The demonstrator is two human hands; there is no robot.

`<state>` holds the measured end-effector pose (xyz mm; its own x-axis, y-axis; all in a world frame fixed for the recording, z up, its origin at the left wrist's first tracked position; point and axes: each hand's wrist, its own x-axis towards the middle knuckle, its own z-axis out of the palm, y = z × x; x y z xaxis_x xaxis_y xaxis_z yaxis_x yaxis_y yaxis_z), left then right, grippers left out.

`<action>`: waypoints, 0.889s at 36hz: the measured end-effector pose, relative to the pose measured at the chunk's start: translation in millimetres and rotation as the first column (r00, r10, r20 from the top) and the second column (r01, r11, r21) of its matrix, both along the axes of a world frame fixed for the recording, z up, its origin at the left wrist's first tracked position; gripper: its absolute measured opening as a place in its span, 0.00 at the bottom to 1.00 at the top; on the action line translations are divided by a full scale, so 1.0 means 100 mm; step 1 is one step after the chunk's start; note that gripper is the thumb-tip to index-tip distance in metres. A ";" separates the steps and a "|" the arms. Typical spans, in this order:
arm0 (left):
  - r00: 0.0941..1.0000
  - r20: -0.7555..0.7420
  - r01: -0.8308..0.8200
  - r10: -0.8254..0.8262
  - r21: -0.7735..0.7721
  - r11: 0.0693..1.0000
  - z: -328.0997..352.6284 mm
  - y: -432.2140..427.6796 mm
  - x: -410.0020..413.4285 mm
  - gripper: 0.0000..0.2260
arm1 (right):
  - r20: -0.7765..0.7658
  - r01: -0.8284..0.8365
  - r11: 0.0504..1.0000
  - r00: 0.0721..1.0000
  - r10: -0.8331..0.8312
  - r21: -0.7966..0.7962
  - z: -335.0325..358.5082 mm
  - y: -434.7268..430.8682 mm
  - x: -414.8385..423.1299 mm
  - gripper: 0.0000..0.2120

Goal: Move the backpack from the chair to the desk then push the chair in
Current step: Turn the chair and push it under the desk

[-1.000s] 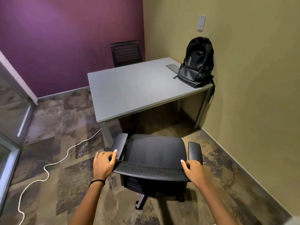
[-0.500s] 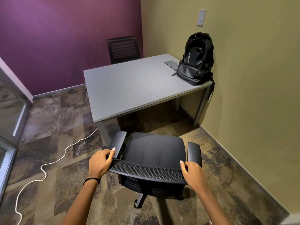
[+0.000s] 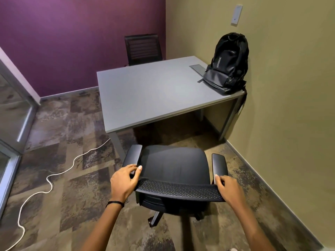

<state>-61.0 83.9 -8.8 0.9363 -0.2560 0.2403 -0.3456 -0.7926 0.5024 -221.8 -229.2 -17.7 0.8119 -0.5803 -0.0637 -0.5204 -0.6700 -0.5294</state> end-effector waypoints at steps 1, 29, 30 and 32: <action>1.000 0.005 0.001 -0.001 -0.001 1.000 0.00 -0.03 -0.03 0.29 | 0.001 -0.002 1.000 1.000 0.002 0.001 0.00 -0.05 0.01 0.21; 0.959 -0.037 -0.277 0.283 0.118 0.954 0.01 -0.58 -0.86 0.15 | -0.273 -0.563 0.826 0.789 0.550 0.038 0.12 -0.97 0.11 0.16; 0.957 -0.034 -0.281 0.287 0.122 0.952 0.01 -0.60 -0.87 0.13 | -0.288 -0.589 0.807 0.766 0.575 0.046 0.12 -0.98 0.12 0.16; 0.954 -0.023 -0.293 0.298 0.127 0.948 0.01 -0.62 -0.88 0.13 | -0.311 -0.632 0.773 0.725 0.615 0.055 0.12 -1.01 0.13 0.16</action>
